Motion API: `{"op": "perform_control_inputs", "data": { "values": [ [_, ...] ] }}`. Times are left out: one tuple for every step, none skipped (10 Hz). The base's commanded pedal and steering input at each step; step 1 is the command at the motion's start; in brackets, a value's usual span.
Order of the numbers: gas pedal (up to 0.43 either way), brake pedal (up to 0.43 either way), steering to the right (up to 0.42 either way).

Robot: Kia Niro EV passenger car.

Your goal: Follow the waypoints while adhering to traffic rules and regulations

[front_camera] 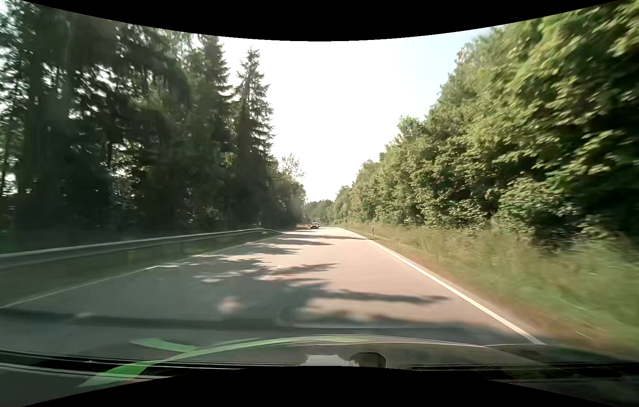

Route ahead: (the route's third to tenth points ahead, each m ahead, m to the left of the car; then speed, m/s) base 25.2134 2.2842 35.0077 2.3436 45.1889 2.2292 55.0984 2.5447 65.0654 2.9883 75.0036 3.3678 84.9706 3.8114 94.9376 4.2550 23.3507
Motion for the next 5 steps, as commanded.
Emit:
{"op": "perform_control_inputs", "data": {
  "values": [
    [0.299, 0.0, -0.004],
    [0.299, 0.0, -0.004],
    [0.299, 0.0, -0.004],
    [0.287, 0.0, -0.004],
    [0.287, 0.0, -0.002]
  ]
}}
